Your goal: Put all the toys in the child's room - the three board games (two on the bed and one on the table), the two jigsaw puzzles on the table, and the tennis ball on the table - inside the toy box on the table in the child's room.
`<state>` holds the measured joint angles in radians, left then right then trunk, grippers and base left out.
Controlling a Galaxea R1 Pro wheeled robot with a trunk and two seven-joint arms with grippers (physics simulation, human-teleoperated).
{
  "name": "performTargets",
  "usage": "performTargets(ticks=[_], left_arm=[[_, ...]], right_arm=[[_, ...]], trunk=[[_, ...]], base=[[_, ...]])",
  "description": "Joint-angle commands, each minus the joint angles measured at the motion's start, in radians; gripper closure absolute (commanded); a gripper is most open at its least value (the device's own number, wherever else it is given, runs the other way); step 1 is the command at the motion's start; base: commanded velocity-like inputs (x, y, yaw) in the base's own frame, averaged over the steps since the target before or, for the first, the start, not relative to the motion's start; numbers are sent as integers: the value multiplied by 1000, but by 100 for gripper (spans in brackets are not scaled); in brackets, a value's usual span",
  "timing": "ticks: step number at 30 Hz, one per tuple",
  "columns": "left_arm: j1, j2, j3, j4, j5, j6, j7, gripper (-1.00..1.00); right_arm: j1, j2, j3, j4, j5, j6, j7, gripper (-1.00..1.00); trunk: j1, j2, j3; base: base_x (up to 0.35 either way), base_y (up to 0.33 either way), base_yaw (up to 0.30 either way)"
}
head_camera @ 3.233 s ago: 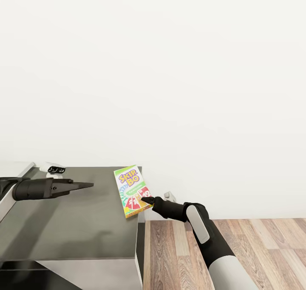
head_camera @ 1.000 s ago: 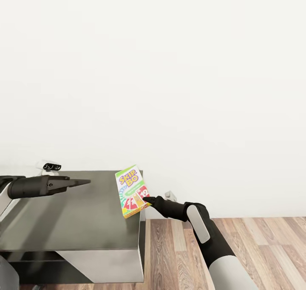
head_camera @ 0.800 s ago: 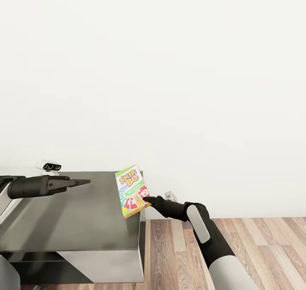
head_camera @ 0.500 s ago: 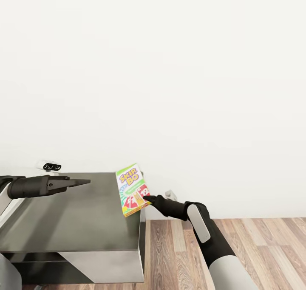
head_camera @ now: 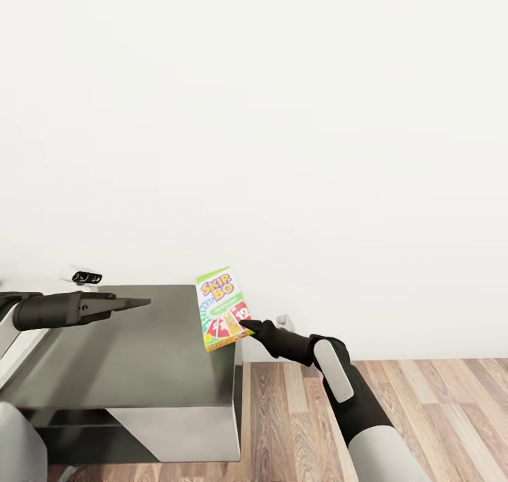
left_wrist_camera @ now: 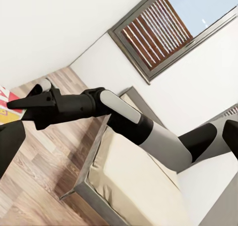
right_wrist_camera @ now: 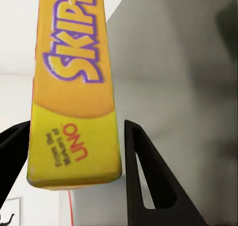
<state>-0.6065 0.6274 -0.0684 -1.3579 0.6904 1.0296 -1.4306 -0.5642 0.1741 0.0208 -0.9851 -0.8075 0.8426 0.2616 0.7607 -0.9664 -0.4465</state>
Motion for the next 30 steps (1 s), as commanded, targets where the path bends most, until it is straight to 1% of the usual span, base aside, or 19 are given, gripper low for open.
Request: performTargets(ticks=[1, 24, 30], left_arm=[[-1, 1, -2, 0, 2, 10, -2, -100], [-1, 2, -3, 0, 2, 11, -2, -100], [-1, 3, -6, 0, 1, 12, -3, -100]], right_arm=[[-1, 0, -2, 0, 5, 5, 3, 100], [9, 0, -2, -4, 5, 0, 9, 100], [11, 0, 0, -21, 5, -53, 12, 100]], trunk=[[-4, 6, 2], [-92, 167, 74], [-115, 209, 93]], base=[[-50, 7, 0], [-4, 0, 0], [0, 0, 0]])
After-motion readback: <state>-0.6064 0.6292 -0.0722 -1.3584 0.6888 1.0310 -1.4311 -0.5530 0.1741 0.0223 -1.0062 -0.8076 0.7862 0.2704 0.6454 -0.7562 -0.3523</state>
